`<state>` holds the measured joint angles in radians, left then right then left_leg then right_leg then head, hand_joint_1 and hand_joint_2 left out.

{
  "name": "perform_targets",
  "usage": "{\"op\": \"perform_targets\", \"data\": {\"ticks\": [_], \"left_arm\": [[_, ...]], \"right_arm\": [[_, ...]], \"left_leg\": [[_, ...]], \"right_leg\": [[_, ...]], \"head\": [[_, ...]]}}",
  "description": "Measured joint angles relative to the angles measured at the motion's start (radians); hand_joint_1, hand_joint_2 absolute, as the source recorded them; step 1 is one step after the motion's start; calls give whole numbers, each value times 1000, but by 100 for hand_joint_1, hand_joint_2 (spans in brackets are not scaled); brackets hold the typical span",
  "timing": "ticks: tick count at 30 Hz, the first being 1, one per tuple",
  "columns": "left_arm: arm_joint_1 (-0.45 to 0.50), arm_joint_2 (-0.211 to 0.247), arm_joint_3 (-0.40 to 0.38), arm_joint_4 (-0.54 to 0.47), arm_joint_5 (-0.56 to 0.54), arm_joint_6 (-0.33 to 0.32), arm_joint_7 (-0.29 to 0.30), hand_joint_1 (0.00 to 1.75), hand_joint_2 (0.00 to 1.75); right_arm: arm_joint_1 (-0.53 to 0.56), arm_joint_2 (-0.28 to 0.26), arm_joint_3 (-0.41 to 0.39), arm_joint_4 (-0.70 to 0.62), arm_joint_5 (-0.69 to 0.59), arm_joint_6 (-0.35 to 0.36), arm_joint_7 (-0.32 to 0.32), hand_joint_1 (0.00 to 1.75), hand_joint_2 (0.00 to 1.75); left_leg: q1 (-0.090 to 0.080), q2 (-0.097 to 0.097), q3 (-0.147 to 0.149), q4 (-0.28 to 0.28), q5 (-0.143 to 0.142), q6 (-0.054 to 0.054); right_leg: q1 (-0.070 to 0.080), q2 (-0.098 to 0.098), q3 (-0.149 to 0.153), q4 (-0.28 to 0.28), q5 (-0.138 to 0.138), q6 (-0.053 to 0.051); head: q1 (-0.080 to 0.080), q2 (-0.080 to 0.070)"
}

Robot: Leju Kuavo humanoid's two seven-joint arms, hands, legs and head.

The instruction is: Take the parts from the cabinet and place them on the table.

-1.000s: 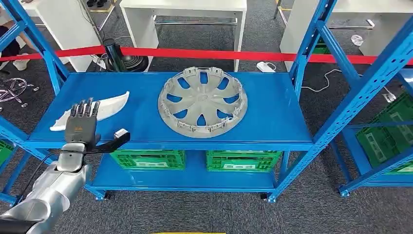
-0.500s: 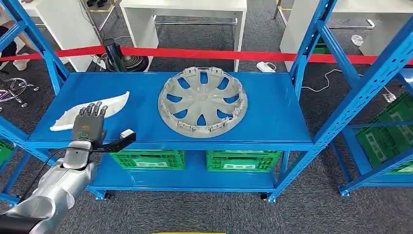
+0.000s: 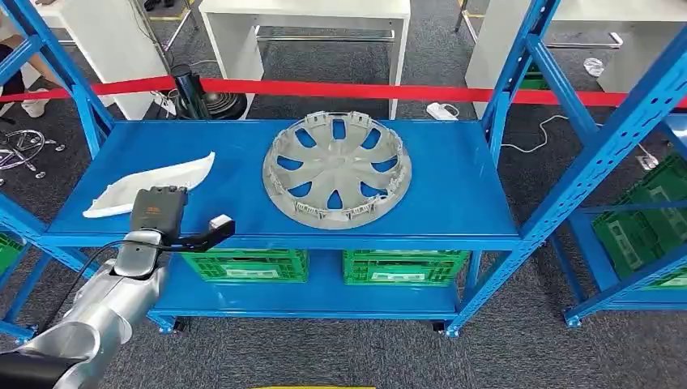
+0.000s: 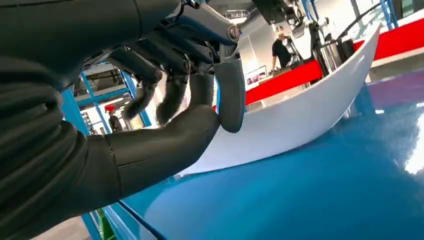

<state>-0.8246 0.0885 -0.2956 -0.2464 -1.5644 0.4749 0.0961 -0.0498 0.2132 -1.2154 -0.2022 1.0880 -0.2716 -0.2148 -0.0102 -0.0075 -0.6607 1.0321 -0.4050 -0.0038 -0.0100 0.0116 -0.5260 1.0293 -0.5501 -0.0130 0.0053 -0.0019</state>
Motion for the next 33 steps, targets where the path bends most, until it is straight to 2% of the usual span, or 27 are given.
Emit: {"op": "perform_targets", "data": {"ticks": [6, 7, 8, 10, 17, 27, 33], "left_arm": [[0, 0, 0, 1, 2, -6, 2, 171, 175], [1, 0, 0, 2, 3, -6, 2, 105, 175], [1, 0, 0, 2, 3, -6, 2, 5, 175], [1, 0, 0, 5, 5, -6, 2, 0, 175], [5, 4, 0, 6, 19, 48, -10, 0, 175], [5, 6, 0, 6, 35, 88, -14, 0, 175], [1, 6, 0, 6, 2, 37, 59, 0, 175]], "right_arm": [[4, -1, -1, 0, -2, 0, -2, 0, 0], [5, -1, -1, 0, -2, 0, -3, 0, 0], [5, -1, -1, 0, -3, 0, -3, 0, 0], [6, -2, -2, 0, -3, 0, -6, 0, 0], [9, -2, -4, 0, -2, 1, -12, 0, 0], [9, -3, -6, 0, -2, 2, -10, 0, 0], [10, -9, -6, 0, 10, 2, 2, 0, 0]], "left_leg": [[0, 0, 0, 0, 0, 0], [0, 0, 0, 0, 0, 0], [0, 0, 0, 0, 0, 0], [0, 0, 0, 0, 0, 0], [0, 0, 0, 0, 0, 0], [0, 0, 0, 0, 0, 0], [0, 0, 0, 0, 0, 0]], "right_leg": [[0, 0, 0, 0, 0, 0], [0, 0, 0, 0, 0, 0], [0, 0, 0, 0, 0, 0], [0, 0, 0, 0, 0, 0], [1, 0, 0, 0, 0, 0], [1, 0, 0, 0, 0, 0], [1, 0, 0, 0, 0, 0]], "head": [[0, 0], [0, 0], [0, 0], [0, 0], [0, 0], [0, 0], [0, 0]]}}
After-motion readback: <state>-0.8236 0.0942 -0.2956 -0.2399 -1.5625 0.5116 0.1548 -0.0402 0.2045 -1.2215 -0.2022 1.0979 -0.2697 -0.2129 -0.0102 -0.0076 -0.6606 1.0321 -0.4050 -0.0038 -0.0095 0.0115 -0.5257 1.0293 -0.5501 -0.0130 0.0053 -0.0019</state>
